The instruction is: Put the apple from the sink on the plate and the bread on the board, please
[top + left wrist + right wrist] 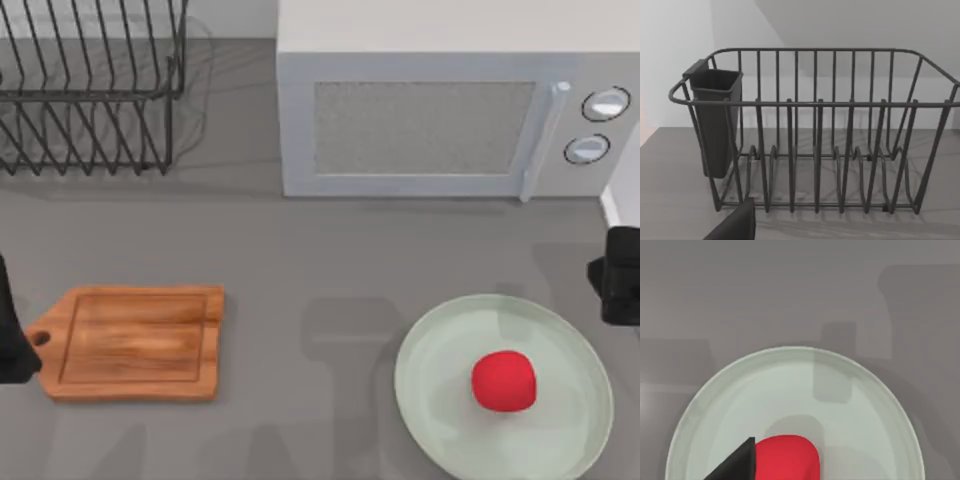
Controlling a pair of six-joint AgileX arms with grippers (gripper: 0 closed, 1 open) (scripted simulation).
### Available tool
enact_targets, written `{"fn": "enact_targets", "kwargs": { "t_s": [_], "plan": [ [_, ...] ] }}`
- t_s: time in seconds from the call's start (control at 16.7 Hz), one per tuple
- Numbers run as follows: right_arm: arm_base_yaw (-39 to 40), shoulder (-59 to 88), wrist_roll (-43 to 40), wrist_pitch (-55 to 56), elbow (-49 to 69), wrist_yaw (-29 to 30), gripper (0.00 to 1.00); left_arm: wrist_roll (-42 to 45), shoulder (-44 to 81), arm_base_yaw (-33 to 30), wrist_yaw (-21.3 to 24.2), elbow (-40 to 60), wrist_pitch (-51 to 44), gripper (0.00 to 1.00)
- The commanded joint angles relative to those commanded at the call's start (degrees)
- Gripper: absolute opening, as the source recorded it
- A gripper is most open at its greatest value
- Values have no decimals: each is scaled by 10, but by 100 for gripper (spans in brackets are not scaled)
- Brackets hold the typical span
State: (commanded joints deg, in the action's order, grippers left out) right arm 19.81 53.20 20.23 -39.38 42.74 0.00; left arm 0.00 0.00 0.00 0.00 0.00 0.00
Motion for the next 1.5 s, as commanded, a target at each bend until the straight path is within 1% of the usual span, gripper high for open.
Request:
{"fn": "enact_targets", "kwargs": {
  "t_s": [0.36, 0.6, 0.78, 1.2, 1.38, 1.5],
  "plan": [
    [-116, -351, -119, 234, -259, 0, 100, 0, 0, 0, 0, 0, 0, 100],
    [-176, -490, -180, 353, -387, 0, 100, 0, 0, 0, 0, 0, 0, 100],
    [-197, -530, -201, 392, -426, 0, 100, 0, 0, 0, 0, 0, 0, 100],
    [-198, -532, -202, 394, -427, 0, 100, 3, 2, 1, -1, 5, 0, 100],
    [-198, -532, -202, 394, -427, 0, 100, 23, 33, 8, -4, 45, -12, 100],
    [-198, -532, -202, 394, -427, 0, 100, 43, 78, 14, -6, 83, -36, 100]
  ]
}}
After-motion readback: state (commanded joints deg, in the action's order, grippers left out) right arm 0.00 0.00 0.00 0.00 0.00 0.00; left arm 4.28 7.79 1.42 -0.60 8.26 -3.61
